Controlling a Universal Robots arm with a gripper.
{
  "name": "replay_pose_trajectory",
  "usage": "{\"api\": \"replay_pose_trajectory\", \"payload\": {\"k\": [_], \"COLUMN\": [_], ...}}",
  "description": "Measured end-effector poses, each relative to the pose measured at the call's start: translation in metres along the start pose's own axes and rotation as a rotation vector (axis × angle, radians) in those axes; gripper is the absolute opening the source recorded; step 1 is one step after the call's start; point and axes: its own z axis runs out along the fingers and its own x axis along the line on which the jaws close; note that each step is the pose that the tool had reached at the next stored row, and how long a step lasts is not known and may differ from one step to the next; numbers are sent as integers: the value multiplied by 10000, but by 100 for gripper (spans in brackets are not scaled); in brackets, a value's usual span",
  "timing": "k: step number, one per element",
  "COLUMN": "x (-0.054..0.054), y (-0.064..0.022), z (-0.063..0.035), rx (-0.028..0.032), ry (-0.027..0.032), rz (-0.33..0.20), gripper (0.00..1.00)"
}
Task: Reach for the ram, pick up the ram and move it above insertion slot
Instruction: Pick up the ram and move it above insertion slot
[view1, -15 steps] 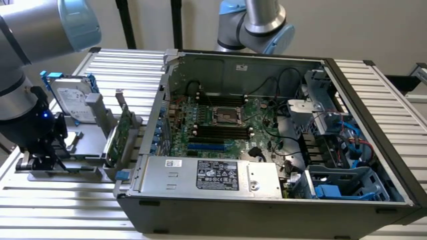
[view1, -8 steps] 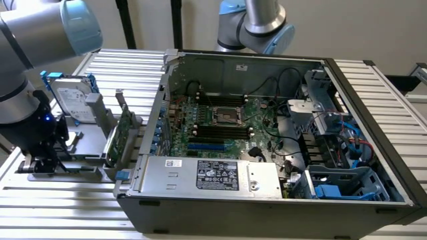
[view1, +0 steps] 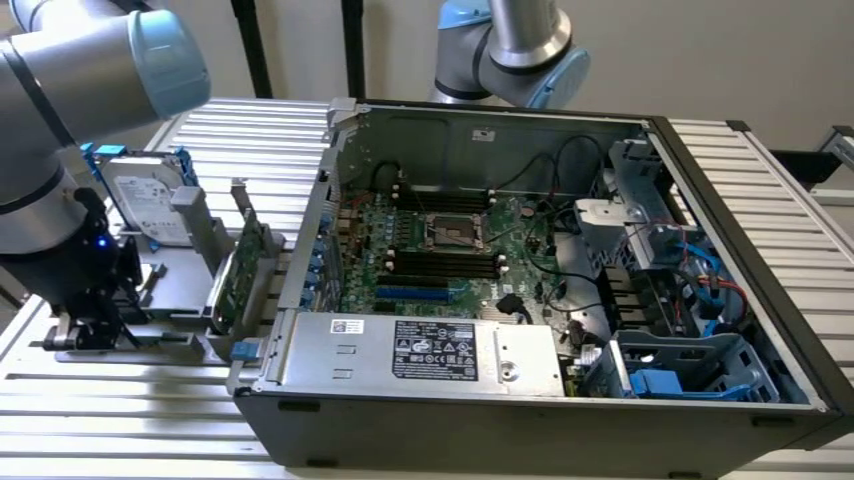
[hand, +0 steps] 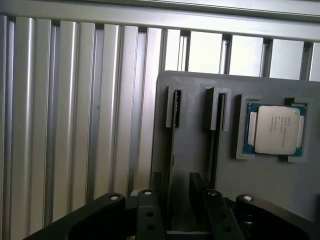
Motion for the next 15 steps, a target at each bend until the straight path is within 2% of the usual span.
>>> {"api": "replay_pose_trajectory", "payload": {"k": [15], "x": [12], "y": [-22], "z": [45], "rx": [0], "ry": [1], "rz": [-3], "gripper": [36]}}
